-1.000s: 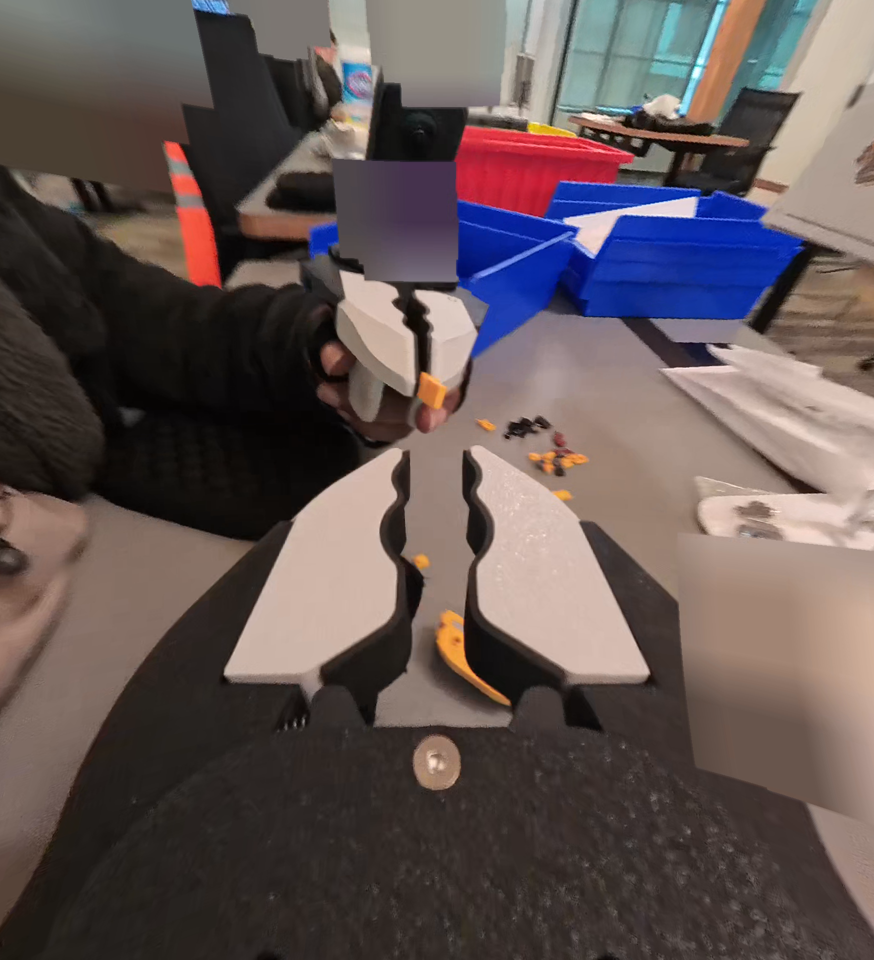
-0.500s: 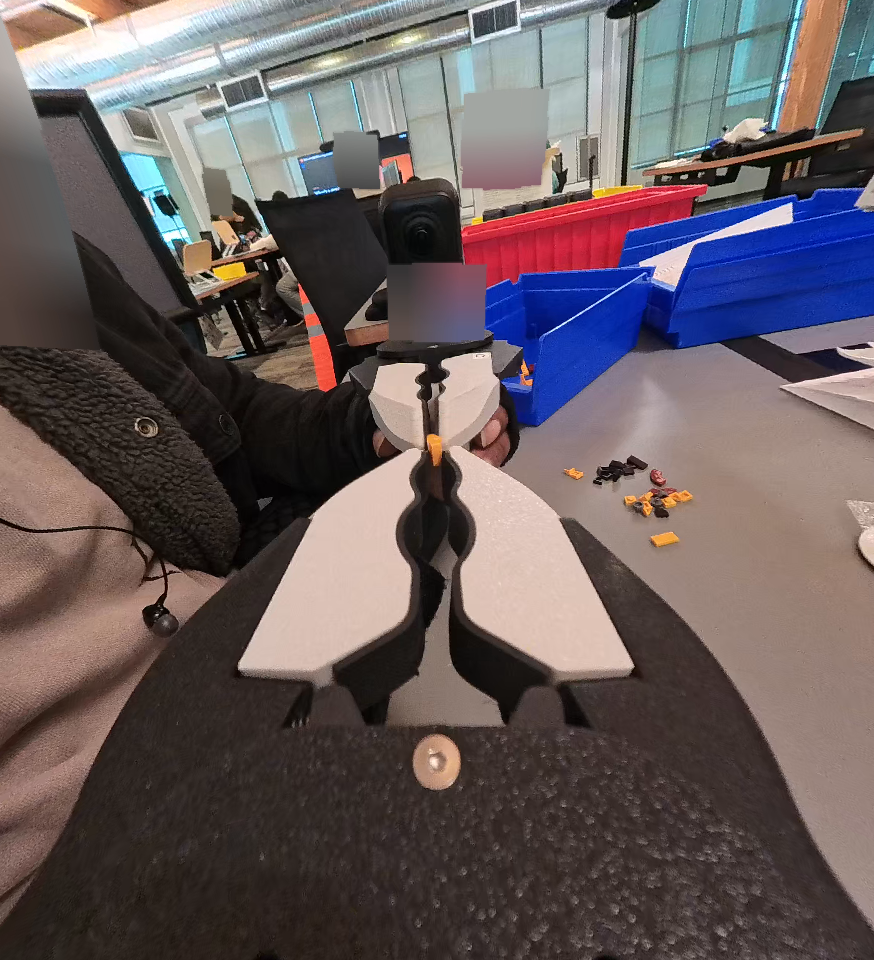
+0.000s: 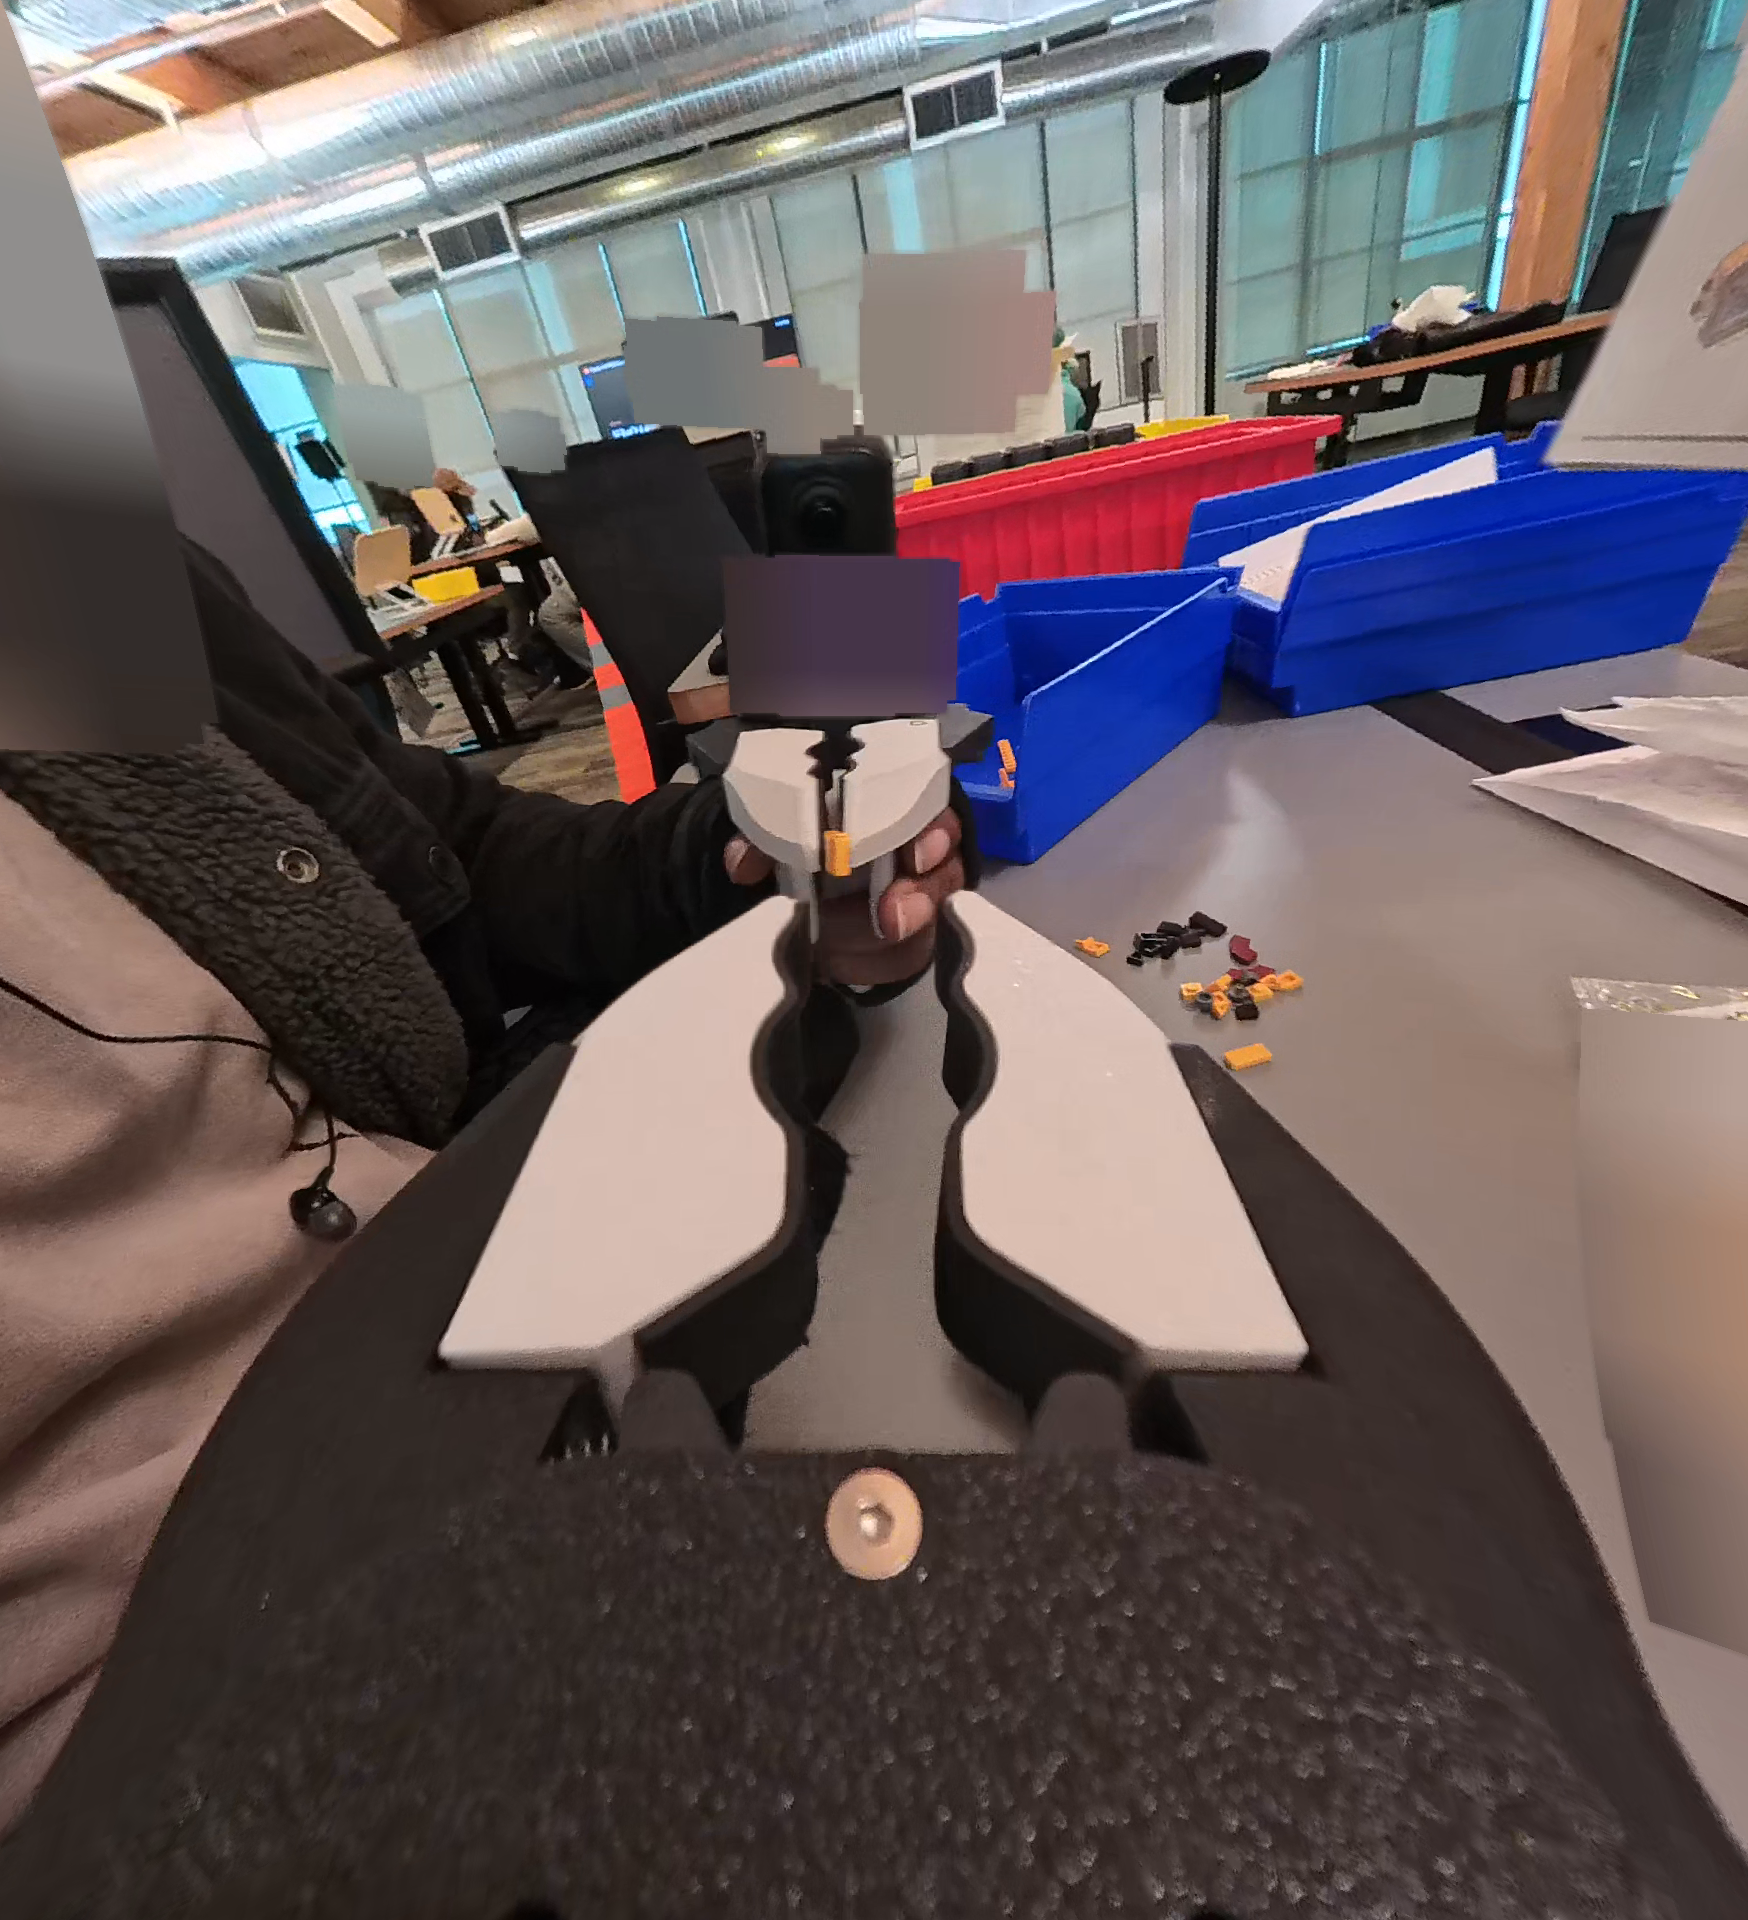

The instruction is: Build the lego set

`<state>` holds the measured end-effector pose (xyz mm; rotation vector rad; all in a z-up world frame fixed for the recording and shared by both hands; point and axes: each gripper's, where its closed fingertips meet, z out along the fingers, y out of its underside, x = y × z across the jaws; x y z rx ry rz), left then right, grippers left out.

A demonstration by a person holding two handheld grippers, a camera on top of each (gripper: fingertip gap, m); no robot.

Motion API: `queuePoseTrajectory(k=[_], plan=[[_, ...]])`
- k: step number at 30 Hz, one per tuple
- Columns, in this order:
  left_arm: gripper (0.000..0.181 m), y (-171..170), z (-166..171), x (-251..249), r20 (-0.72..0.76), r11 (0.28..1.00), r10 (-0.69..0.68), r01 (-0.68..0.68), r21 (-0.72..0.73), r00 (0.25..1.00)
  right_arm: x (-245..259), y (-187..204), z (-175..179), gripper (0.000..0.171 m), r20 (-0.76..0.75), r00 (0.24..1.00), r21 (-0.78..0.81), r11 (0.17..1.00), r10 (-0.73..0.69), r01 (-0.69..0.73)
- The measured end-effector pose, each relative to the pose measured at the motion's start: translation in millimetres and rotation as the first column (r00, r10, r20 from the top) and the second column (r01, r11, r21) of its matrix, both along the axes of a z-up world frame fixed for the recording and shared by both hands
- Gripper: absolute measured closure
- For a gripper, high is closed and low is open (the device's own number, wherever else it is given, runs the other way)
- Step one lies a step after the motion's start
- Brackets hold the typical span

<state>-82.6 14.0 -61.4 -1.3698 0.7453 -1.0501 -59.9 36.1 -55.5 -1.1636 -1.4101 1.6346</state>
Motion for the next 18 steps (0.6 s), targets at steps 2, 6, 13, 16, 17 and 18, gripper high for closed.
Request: queuePoseTrajectory(k=[2, 6, 13, 16, 17, 18], plan=[[0.180, 0.0, 0.1, -0.3, 0.002, 1.000, -0.001, 0.001, -0.003, 1.000, -0.8, -5.5, -0.5, 0.147, -0.004, 1.000, 0.020, 1.000, 0.016, -0.016], [0.180, -0.3, 0.1, 0.3, 0.005, 1.000, -0.005, 0.006, -0.009, 1.000, -1.2, -11.9, -0.4, 0.146, -0.009, 0.999, 0.026, 0.999, 0.040, -0.040], [0.180, -1.4, 1.1, 2.1, 0.009, 1.000, -0.010, 0.010, -0.005, 1.000, -3.6, -17.5, -2.8, 0.148, -0.001, 0.999, 0.040, 0.998, 0.054, -0.054], [0.180, -0.8, 1.2, 1.0, 0.013, 1.000, -0.007, 0.007, -0.008, 1.000, -2.0, -19.2, -2.5, 0.148, 0.002, 0.998, 0.039, 0.997, 0.070, -0.070], [0.180, -0.7, 0.9, 1.0, 0.012, 1.000, -0.007, 0.007, -0.009, 1.000, -1.9, -20.4, -3.6, 0.148, 0.009, 0.997, 0.041, 0.996, 0.078, -0.078], [0.180, -0.6, 0.6, 1.1, 0.011, 1.000, -0.007, 0.007, -0.010, 1.000, -1.7, -22.1, -4.2, 0.148, 0.011, 0.996, 0.043, 0.995, 0.086, -0.086]])
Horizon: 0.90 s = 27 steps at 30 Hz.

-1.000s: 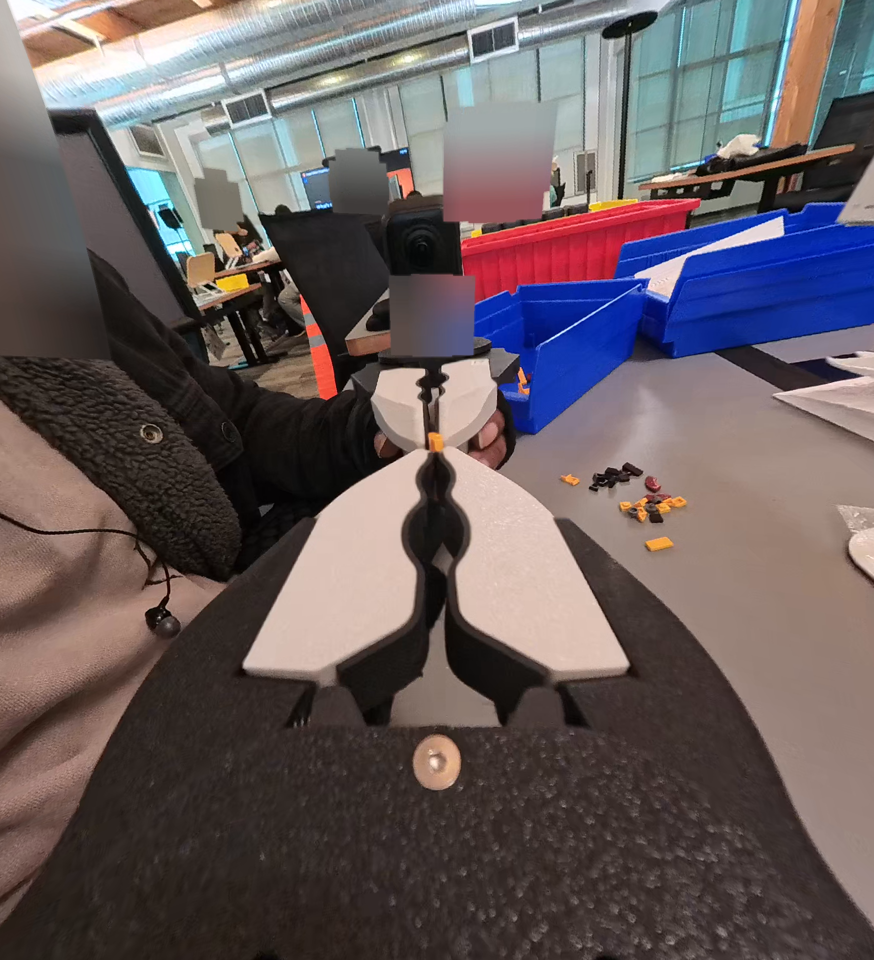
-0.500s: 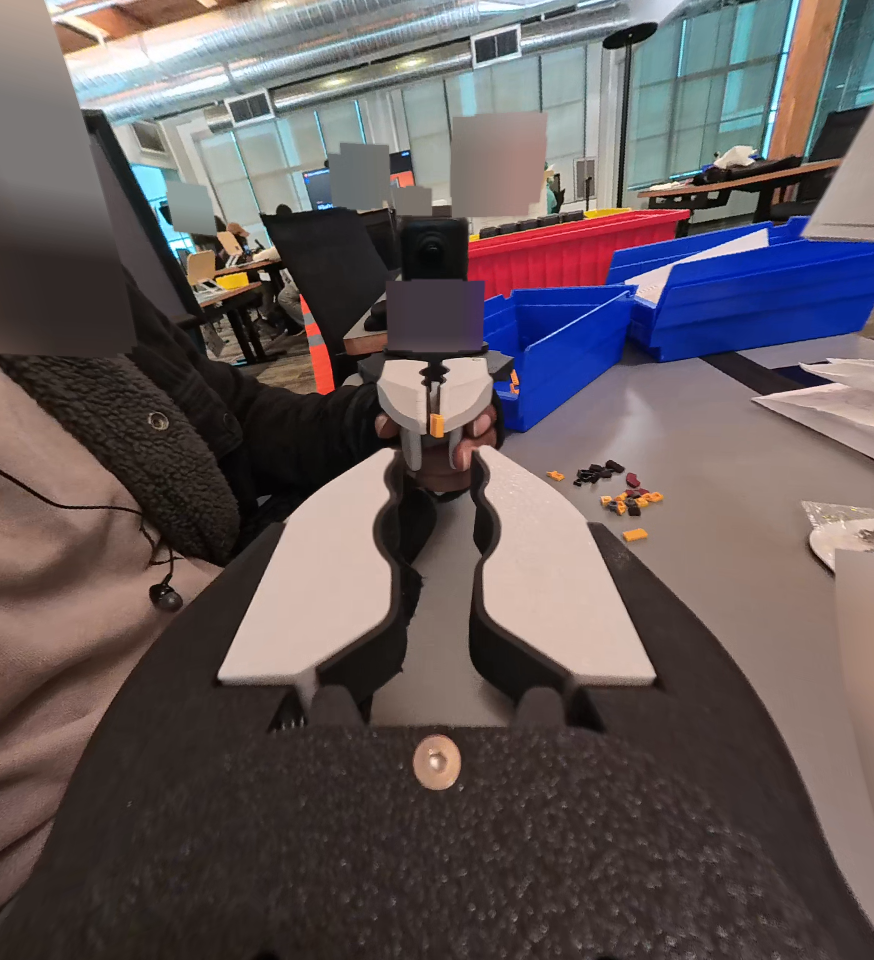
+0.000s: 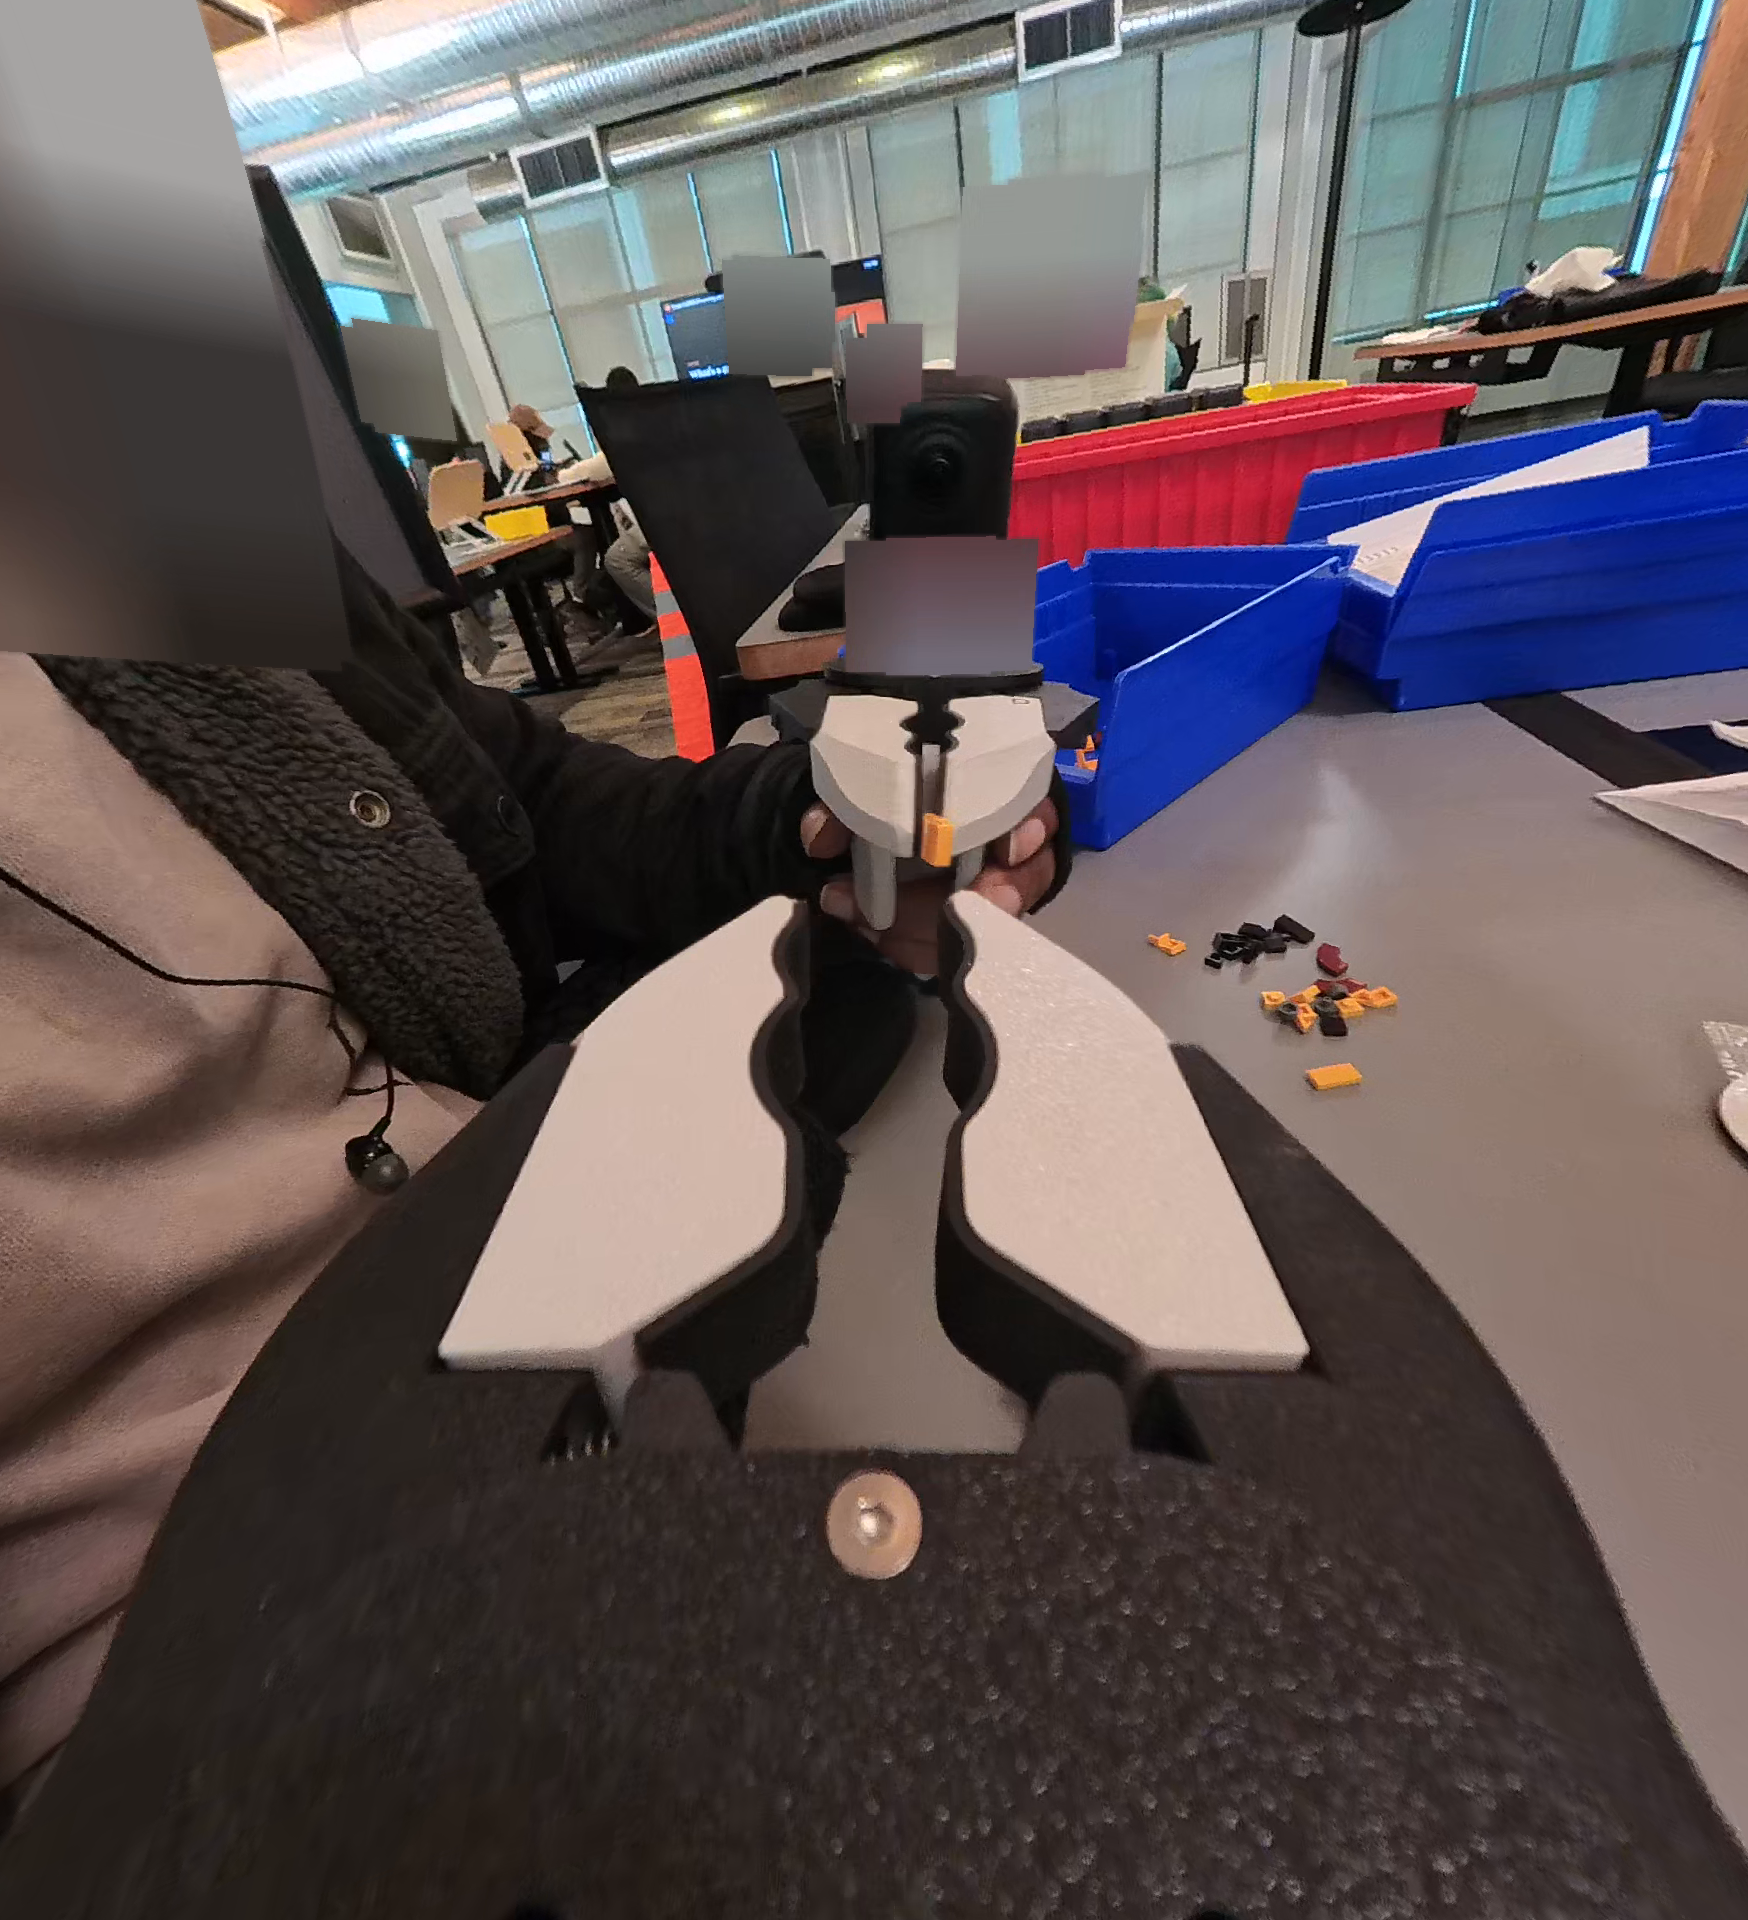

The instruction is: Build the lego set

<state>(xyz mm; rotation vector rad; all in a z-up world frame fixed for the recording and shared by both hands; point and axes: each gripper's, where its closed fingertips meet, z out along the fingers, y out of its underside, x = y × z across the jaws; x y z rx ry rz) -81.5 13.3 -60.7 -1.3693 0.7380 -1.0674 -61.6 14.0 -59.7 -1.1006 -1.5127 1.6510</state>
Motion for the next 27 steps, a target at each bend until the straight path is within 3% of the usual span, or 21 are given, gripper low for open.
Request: queuePoseTrajectory(k=[7, 18, 27], plan=[[0.180, 1.1, -0.5, -1.3, 0.002, 1.000, 0.004, -0.004, -0.003, 1.000, 7.3, -17.5, 14.8, 0.148, -0.060, 0.995, 0.017, 0.997, 0.076, -0.075], [0.179, 4.8, -3.8, -3.7, 0.006, 1.000, 0.011, -0.011, -0.017, 1.000, 38.0, -63.5, 79.4, 0.149, -0.264, 0.939, 0.037, 0.975, 0.222, -0.220], [0.179, 5.0, -3.9, -4.5, 0.020, 1.000, 0.005, -0.004, -0.026, 1.000, 30.3, -43.6, 67.0, 0.149, -0.230, 0.960, -0.010, 0.986, 0.157, -0.164]])
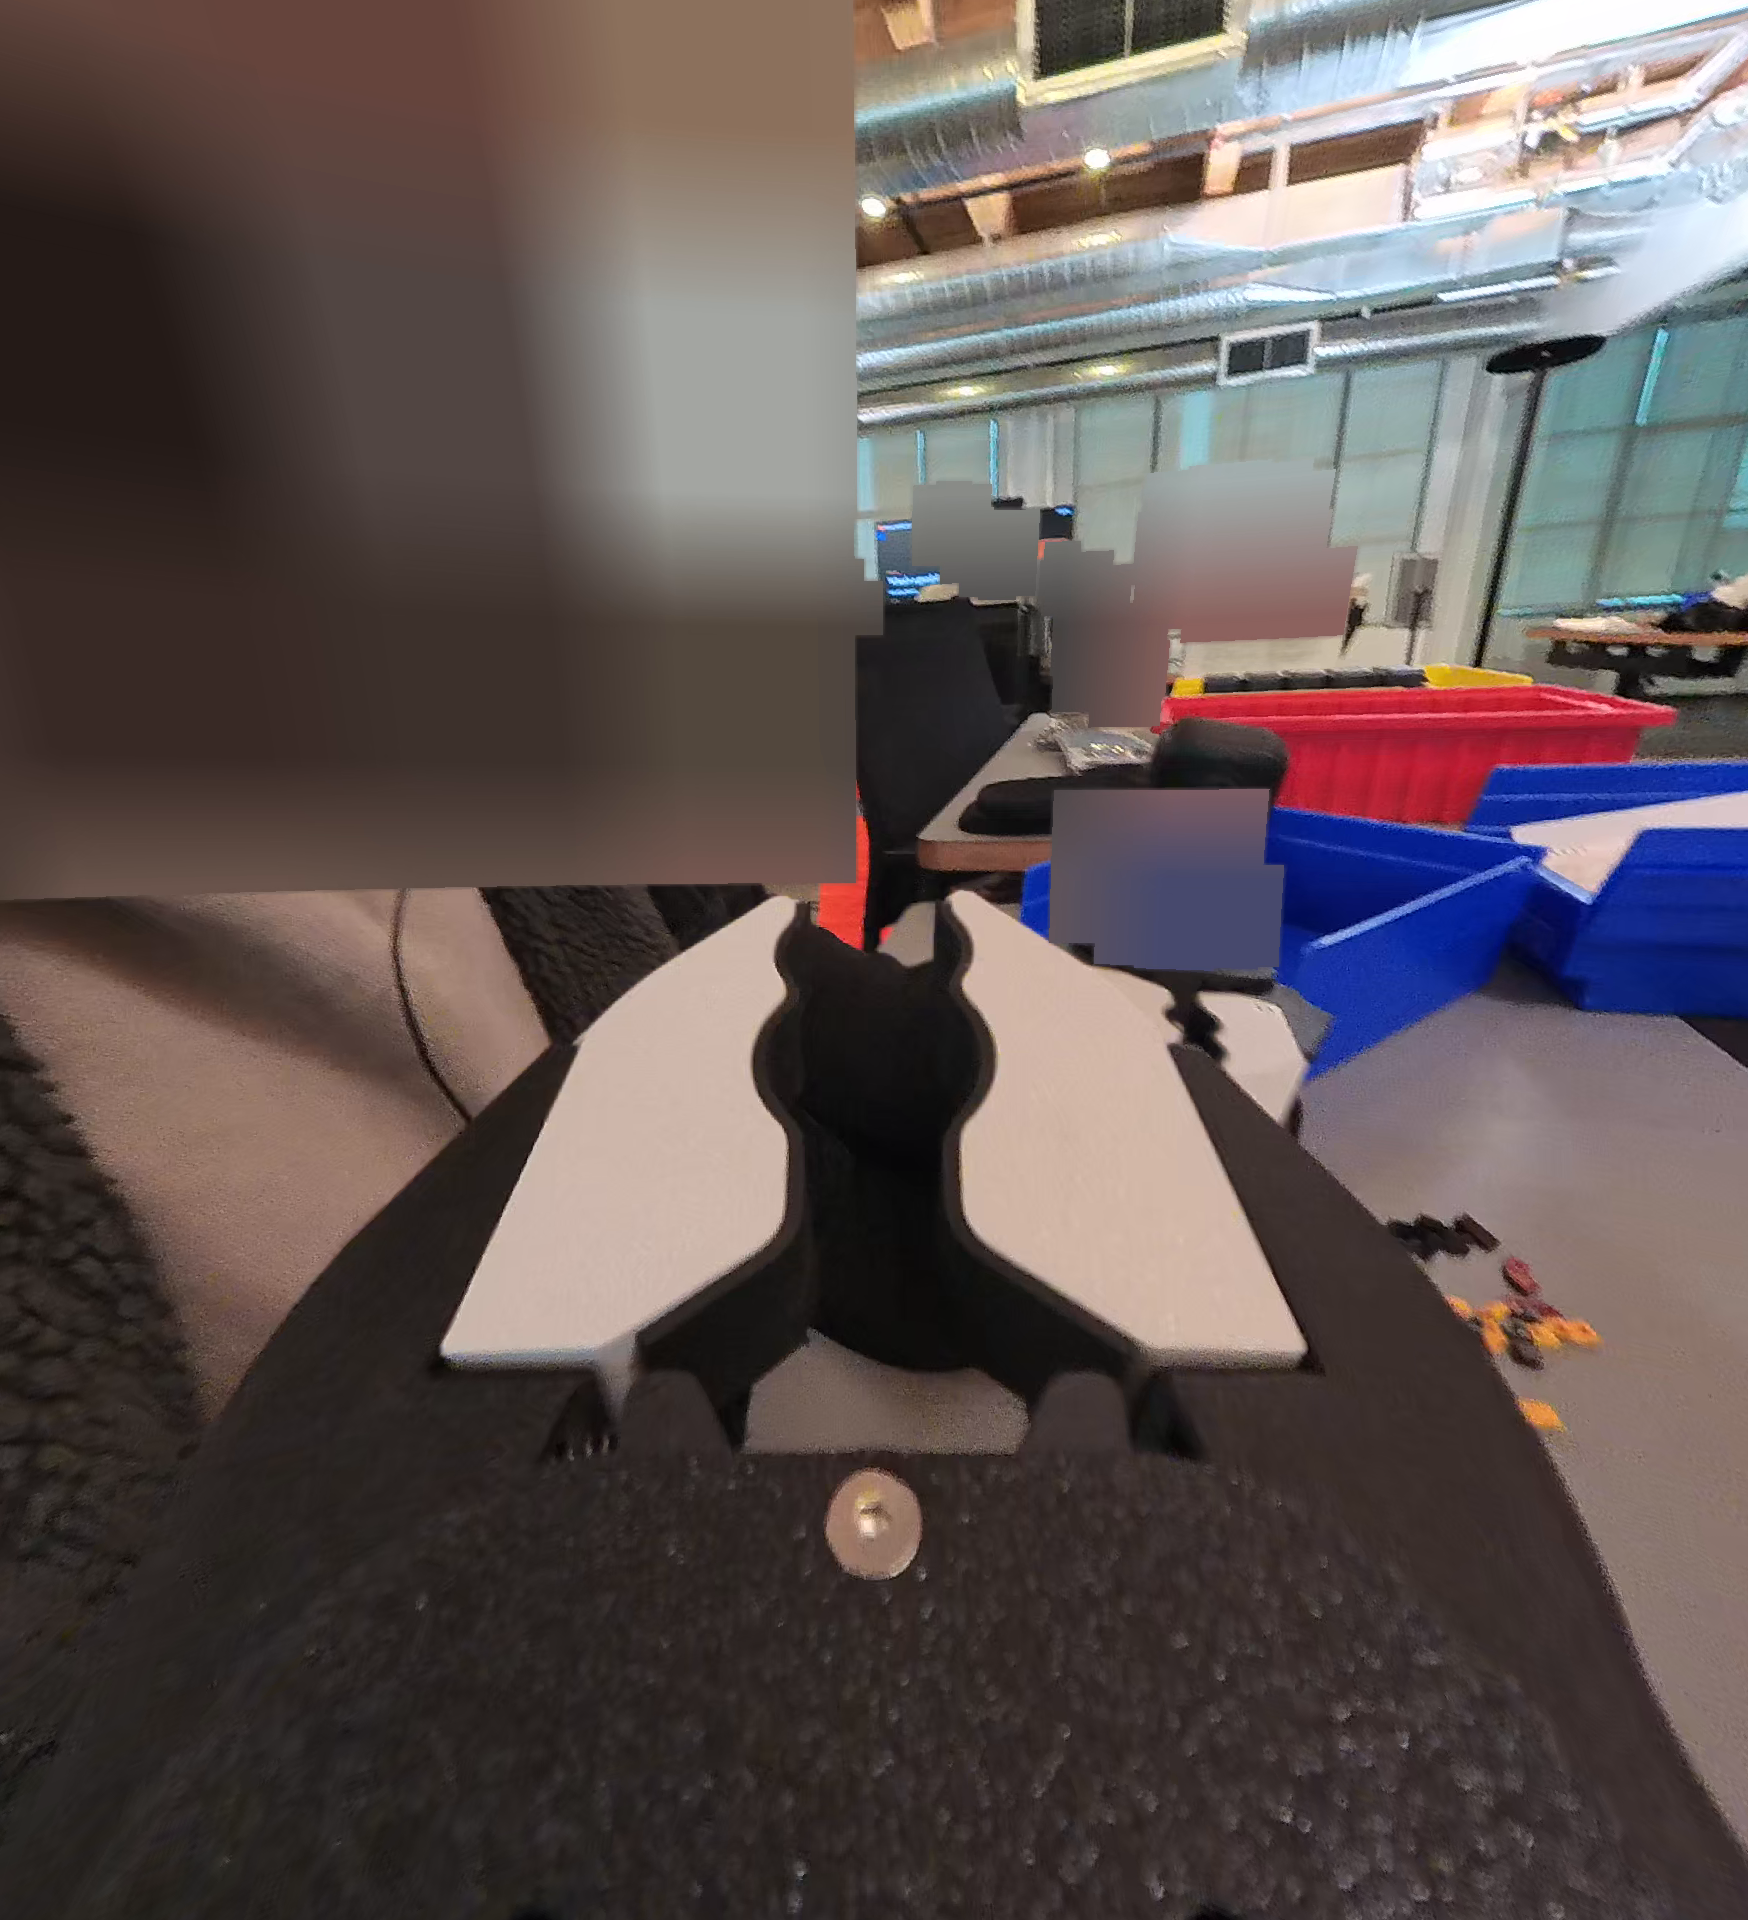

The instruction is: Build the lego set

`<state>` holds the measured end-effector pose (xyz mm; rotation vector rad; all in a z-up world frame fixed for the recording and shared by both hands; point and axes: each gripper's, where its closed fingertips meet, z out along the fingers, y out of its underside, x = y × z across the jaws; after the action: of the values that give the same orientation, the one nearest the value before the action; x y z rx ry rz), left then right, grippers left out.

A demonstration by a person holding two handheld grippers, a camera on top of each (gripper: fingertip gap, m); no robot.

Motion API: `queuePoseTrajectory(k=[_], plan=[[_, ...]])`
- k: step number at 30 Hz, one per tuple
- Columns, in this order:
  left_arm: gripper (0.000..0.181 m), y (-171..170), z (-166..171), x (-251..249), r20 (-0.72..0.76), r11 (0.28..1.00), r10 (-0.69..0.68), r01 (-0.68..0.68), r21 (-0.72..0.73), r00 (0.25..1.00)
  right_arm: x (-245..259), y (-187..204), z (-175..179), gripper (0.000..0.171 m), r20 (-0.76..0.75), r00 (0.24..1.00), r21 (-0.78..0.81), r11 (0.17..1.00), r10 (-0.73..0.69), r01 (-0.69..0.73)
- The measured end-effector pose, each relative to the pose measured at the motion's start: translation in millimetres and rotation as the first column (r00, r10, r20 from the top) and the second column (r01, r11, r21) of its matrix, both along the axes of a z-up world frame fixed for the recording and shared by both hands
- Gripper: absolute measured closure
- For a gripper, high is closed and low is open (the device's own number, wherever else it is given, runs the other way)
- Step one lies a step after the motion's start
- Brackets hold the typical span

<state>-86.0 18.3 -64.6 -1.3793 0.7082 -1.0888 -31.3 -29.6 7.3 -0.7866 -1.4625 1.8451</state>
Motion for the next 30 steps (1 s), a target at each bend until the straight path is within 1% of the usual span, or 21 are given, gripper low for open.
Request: queuePoseTrajectory(k=[5, 7, 8, 13, 17, 19, 21, 23, 25, 26, 28, 30], plan=[[0.180, -5.0, 10.4, 4.5, 0.058, 1.000, -0.024, 0.024, -0.007, 0.998, -16.3, 31.3, -25.6, 0.149, 0.089, 0.983, 0.038, 0.987, -0.160, 0.157], [0.180, -8.7, 16.4, 8.6, 0.096, 0.999, -0.042, 0.043, -0.012, 0.994, -24.2, 42.2, -40.0, 0.150, 0.127, 0.963, 0.092, 0.969, -0.239, 0.228], [0.180, -10.8, 18.7, 10.9, 0.112, 0.998, -0.053, 0.055, -0.013, 0.992, -26.8, 43.3, -45.8, 0.152, 0.140, 0.957, 0.113, 0.965, -0.253, 0.238], [0.180, -13.9, 18.7, 16.1, 0.133, 0.996, -0.079, 0.083, -0.026, 0.988, -33.3, 32.8, -56.4, 0.152, 0.186, 0.965, 0.070, 0.982, -0.187, 0.176], [0.179, -14.2, 17.4, 17.6, 0.133, 0.995, -0.089, 0.094, -0.031, 0.987, -36.1, 30.7, -57.2, 0.153, 0.202, 0.966, 0.019, 0.987, -0.160, 0.159], [0.179, -15.0, 15.5, 19.7, 0.122, 0.994, -0.096, 0.100, -0.032, 0.988, -37.0, 31.2, -56.3, 0.157, 0.202, 0.966, 0.002, 0.987, -0.160, 0.163], [0.179, -15.4, 13.4, 21.4, 0.108, 0.994, -0.099, 0.103, -0.033, 0.989, -37.6, 33.2, -55.4, 0.167, 0.205, 0.964, -0.009, 0.984, -0.170, 0.175], [0.179, -13.1, 12.0, 20.6, 0.100, 0.996, -0.082, 0.086, -0.038, 0.992, -38.3, 35.1, -57.2, 0.168, 0.237, 0.956, -0.005, 0.984, -0.174, 0.181], [0.180, -10.1, 7.5, 19.8, 0.061, 0.998, -0.057, 0.060, -0.034, 0.996, -38.8, 37.3, -61.7, 0.168, 0.292, 0.940, 0.004, 0.983, -0.177, 0.184], [0.179, -8.0, 3.9, 19.3, 0.019, 0.999, -0.032, 0.032, -0.017, 0.999, -38.9, 39.0, -65.8, 0.168, 0.332, 0.926, 0.009, 0.982, -0.180, 0.188], [0.171, -3.0, -6.5, 19.3, -0.117, 0.997, 0.047, -0.040, 0.059, 0.992, -37.0, 39.7, -77.0, 0.168, 0.427, 0.890, 0.008, 0.986, -0.157, 0.169], [0.167, 1.1, -21.0, 21.3, -0.300, 0.978, 0.151, -0.098, 0.185, 0.942, -37.1, 43.9, -87.4, 0.168, 0.502, 0.851, -0.004, 0.983, -0.158, 0.185]])
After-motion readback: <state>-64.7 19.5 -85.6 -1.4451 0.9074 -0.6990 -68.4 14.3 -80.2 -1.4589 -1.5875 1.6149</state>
